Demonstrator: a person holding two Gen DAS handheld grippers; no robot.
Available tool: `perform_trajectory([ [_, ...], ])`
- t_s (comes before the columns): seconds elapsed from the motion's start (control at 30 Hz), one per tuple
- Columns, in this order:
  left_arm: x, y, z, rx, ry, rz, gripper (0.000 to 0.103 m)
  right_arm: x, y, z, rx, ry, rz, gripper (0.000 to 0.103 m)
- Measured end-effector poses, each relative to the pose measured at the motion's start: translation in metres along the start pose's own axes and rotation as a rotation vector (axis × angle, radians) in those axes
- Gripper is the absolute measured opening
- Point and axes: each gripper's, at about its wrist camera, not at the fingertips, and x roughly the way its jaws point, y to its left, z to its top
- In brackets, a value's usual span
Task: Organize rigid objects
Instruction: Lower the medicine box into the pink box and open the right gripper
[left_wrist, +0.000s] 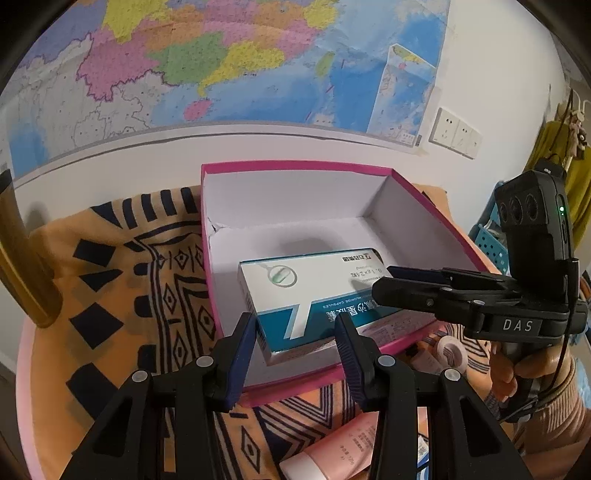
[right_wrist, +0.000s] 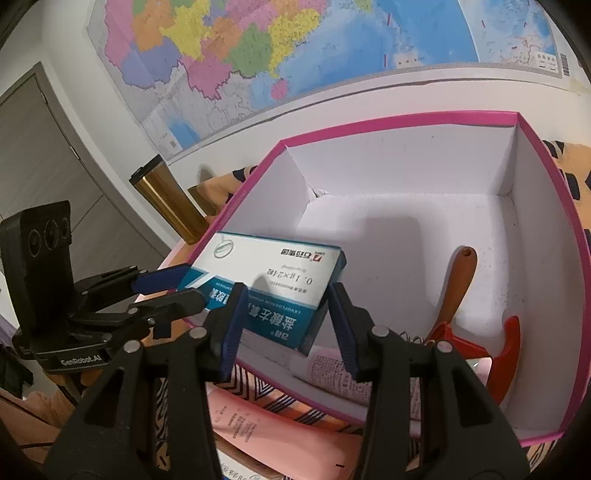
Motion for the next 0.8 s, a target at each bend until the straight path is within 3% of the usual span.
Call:
perform_trajectory([
  [0.53,-0.006,-0.002,-0.002,-0.006,-0.042,0.060,0.044,0.013,0.000,0.003,-0.009,0.013,-0.042,0.052],
  [0.8,-0.034,-0.001,-0.013,-0.032,-0.119,0.001,0.051,-0.010,0.001,-0.003,0.008,-0.046,0.009,0.052],
])
